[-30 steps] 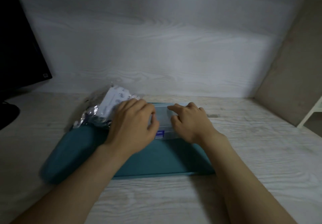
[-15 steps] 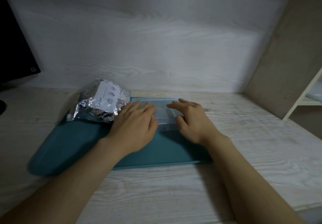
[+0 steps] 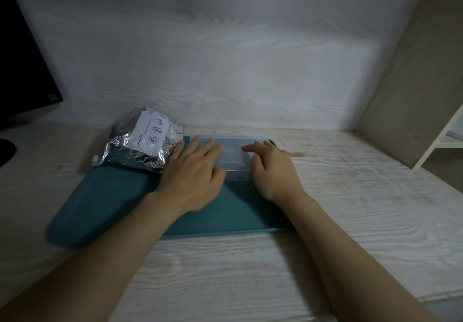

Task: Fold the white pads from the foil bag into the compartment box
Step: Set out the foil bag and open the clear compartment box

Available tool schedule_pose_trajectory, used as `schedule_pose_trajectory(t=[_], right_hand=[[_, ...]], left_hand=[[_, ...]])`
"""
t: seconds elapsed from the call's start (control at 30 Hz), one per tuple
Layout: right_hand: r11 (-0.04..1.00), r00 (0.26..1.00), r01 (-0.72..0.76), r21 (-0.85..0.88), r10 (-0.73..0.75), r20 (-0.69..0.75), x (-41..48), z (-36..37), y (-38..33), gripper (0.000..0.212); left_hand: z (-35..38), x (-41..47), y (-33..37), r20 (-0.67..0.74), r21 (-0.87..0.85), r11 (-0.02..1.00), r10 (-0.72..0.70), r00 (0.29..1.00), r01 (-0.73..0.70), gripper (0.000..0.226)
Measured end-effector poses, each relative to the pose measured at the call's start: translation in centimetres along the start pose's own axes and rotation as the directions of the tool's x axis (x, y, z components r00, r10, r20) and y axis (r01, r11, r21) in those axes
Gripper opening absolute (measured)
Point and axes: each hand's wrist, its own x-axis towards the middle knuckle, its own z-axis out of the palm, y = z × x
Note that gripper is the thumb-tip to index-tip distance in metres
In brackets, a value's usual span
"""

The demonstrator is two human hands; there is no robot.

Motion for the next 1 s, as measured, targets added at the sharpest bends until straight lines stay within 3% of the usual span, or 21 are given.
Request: schedule_pose_trajectory(t=[0.2, 0.5, 0.7, 0.83, 0.93, 1.0], right_hand=[[0.986, 0.994, 0.108, -0.129, -0.106, 0.028, -0.1, 0.3, 0.2, 0.064], [0.955, 0.991, 0.131, -0.268, -0.118, 0.063, 0.0, 0.3, 0.0, 0.073], [0.952, 0.989, 0.136, -0.276, -0.114, 0.093, -0.3, -1.5, 0.3, 0.061], [0.960, 0.989, 0.134, -0.247, -0.115, 0.087, 0.1, -2.0, 1.0, 0.057], [0.964, 0.993, 0.118, -0.239, -0.110, 0.046, 0.3, -2.3, 1.5, 0.060], [0.972, 0.993, 0.114, -0.206, -0.118, -0.008, 0.4, -2.3, 1.6, 0.063]], left_hand=[[0.0, 0.2, 0.6, 0.015, -0.034, 0.997, -0.069, 0.998, 0.069, 0.078], [0.1, 0.0, 0.3, 0.018, -0.102, 0.993, -0.059, 0.998, 0.060, 0.081], [0.0, -0.5, -0.5, -0.050, -0.392, 0.918, -0.088, 0.995, 0.061, 0.079], [-0.1, -0.7, -0.5, -0.127, -0.497, 0.866, -0.136, 0.982, 0.056, 0.077], [-0.1, -0.8, -0.6, -0.163, -0.555, 0.830, -0.180, 0.970, 0.061, 0.095], [-0.4, -0.8, -0.7, -0.135, -0.663, 0.744, -0.230, 0.964, 0.085, 0.109]])
